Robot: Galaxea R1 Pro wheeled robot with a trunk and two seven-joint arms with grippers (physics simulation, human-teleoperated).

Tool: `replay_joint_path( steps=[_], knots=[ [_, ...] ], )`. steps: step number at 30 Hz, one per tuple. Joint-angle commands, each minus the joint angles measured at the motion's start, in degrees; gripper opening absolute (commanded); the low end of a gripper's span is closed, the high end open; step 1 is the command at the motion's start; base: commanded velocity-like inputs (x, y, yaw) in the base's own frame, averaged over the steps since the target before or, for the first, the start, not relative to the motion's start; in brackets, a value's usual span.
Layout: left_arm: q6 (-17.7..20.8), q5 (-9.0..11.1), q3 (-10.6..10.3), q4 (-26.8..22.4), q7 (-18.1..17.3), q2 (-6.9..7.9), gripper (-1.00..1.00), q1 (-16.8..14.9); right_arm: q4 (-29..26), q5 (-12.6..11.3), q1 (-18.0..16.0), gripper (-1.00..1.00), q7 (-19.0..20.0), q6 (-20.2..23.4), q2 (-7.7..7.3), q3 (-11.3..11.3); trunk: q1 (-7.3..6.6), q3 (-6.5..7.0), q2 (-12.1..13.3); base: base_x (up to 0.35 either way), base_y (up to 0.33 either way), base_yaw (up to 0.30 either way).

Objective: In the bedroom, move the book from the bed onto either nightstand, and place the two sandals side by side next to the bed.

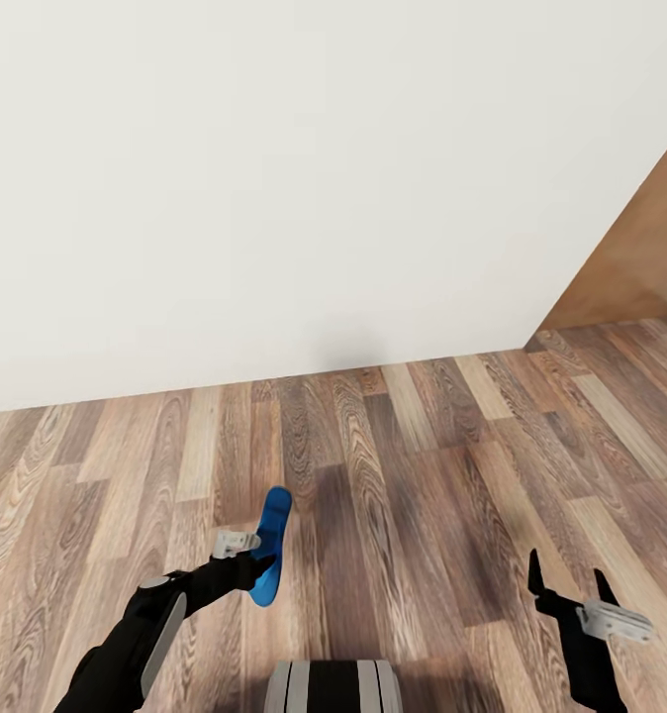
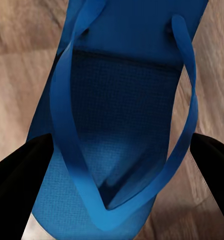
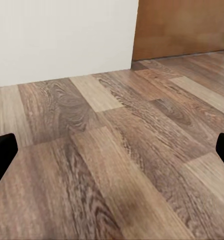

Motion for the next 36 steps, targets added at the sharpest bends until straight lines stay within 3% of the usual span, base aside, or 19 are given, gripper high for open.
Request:
replay_joint_path(
  steps=[1, 3, 5, 9, 16, 19, 22, 25, 28, 29, 31, 34, 36],
  knots=[
    [0.49, 0.28, 0.1, -0.04, -0.26, -0.03, -1.0, -0.01, 0.02, -0.44, -0.01, 1.0, 0.32, 1.16, -0.01, -0.02, -0.03, 0.19, 0.0, 0.0, 0.0, 0.0],
    [0.49, 0.27, 0.06, -0.04, -0.32, -0.06, -1.0, -0.01, 0.03, -0.5, -0.04, 1.0, 0.34, 4.82, 0.0, 0.02, -0.08, 0.64, 0.03, 0.0, 0.0, 0.0],
    [0.49, 0.26, 0.03, -0.04, -0.36, -0.08, -1.0, -0.01, -0.05, -0.47, -0.07, 1.0, 0.38, 12.34, 0.02, 0.04, -0.14, 1.08, 0.06, 0.0, 0.0, 0.0],
    [0.49, 0.31, 0.02, -0.03, -0.38, -0.1, -1.0, -0.01, -1.71, -0.34, -0.08, 1.0, 0.68, 22.95, 0.0, 0.15, -0.24, 1.96, 0.11, 0.0, 0.0, 0.0],
    [0.57, 0.32, 0.06, -0.03, -0.46, -0.09, -1.0, -0.01, -13.51, -0.3, -0.08, 1.0, 0.9, 33.16, -0.02, 0.51, -0.42, 3.52, 0.2, 0.0, 0.0, 0.0],
    [0.57, 0.32, 0.01, -0.03, -0.47, -0.09, -1.0, -0.01, -17.06, -0.28, -0.16, 1.0, 2.68, 42.86, -0.02, 0.6, -0.5, 4.18, 0.24, 0.0, 0.0, 0.0],
    [0.58, 0.32, -0.05, -0.03, -0.47, -0.16, -1.0, -0.01, -19.2, -0.39, -0.28, 1.0, 10.61, 54.22, -0.09, 0.5, -0.57, 4.84, 0.28, 0.0, 0.0, 0.0],
    [0.58, 0.32, -0.04, -0.03, -0.47, -0.17, -1.0, -0.01, -20.39, -0.62, -0.32, 1.0, 17.18, 58.5, -0.45, 0.34, -0.65, 5.51, 0.32, 0.0, 0.0, 0.0],
    [0.61, 0.32, 0.0, -0.03, -0.52, -0.18, -1.0, -0.01, -20.95, -1.18, -0.29, 1.0, 23.43, 61.38, -3.04, 0.1, -0.73, 6.17, 0.36, 0.0, 0.0, 0.0],
    [0.63, 0.32, 0.0, -0.02, -0.53, -0.18, -1.0, -0.01, -20.88, -1.72, -0.28, 1.0, 24.59, 61.76, -4.12, 0.0, -0.75, 6.4, 0.38, 0.0, 0.0, 0.0],
    [0.65, 0.33, -0.04, -0.03, -0.6, -0.18, -1.0, -0.01, -20.06, -6.26, -0.26, 1.0, 26.6, 62.21, -5.8, -0.46, -0.81, 6.84, 0.4, 0.0, 0.0, 0.0],
    [0.66, 0.62, -0.13, -0.03, -1.87, -0.18, -1.0, -0.01, -16.83, -14.8, -0.26, 1.0, 29.5, 62.32, -6.45, -1.01, -0.88, 7.5, 0.44, 0.0, 0.0, 0.0],
    [0.66, 0.96, -0.15, -0.03, -2.84, -0.18, -1.0, -0.01, -14.75, -17.94, -0.26, 1.0, 31.53, 62.34, -6.57, -0.99, -0.94, 7.95, 0.47, 0.0, 0.0, 0.0]
  ],
)
